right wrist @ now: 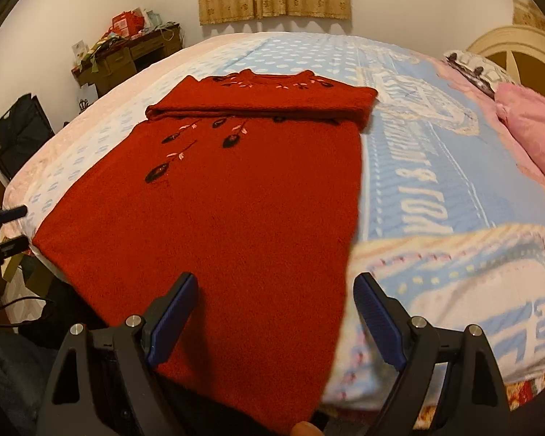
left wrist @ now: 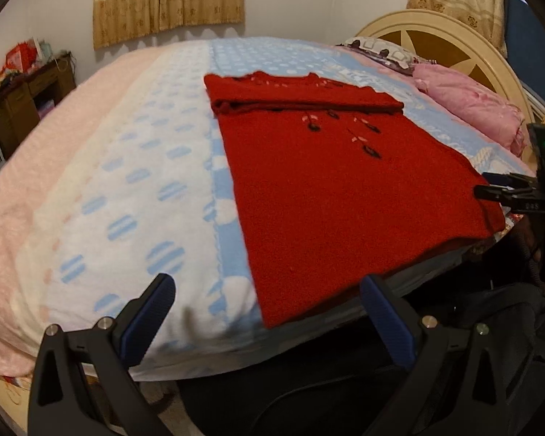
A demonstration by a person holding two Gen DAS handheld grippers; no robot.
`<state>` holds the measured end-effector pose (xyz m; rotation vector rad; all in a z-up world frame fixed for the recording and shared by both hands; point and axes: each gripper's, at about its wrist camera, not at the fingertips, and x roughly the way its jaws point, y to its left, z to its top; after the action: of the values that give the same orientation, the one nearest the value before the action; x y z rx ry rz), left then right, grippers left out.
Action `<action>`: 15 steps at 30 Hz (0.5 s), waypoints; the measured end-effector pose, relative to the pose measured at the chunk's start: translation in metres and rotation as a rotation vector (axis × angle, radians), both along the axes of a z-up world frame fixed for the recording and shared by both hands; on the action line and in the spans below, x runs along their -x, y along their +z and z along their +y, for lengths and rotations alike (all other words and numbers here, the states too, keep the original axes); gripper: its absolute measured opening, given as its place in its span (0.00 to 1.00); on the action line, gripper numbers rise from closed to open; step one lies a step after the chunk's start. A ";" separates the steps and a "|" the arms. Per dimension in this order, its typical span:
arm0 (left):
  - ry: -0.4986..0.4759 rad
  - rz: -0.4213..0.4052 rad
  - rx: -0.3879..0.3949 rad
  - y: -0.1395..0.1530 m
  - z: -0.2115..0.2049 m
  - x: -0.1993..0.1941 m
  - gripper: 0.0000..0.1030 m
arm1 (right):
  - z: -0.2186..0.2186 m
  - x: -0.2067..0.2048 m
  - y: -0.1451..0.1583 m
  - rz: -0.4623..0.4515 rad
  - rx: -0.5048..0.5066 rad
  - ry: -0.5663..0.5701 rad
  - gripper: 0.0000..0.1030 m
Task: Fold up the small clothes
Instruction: 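Move both tools to the sweater hem and close on it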
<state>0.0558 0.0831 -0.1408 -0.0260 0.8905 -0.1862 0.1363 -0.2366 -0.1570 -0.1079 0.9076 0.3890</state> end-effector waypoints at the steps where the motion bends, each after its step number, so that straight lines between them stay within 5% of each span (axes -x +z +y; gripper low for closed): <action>1: 0.000 0.008 0.011 -0.002 0.000 -0.001 0.99 | -0.003 0.002 0.000 0.001 -0.005 -0.002 0.85; 10: -0.001 -0.001 0.072 -0.006 0.000 -0.013 0.85 | -0.017 0.010 0.002 0.013 -0.033 -0.017 0.84; 15: -0.001 0.012 0.095 -0.010 -0.002 -0.018 0.82 | -0.017 0.015 0.003 0.011 -0.034 -0.009 0.58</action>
<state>0.0736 0.0810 -0.1512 -0.1149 0.8928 -0.2289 0.1216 -0.2536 -0.1544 -0.0703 0.9111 0.3969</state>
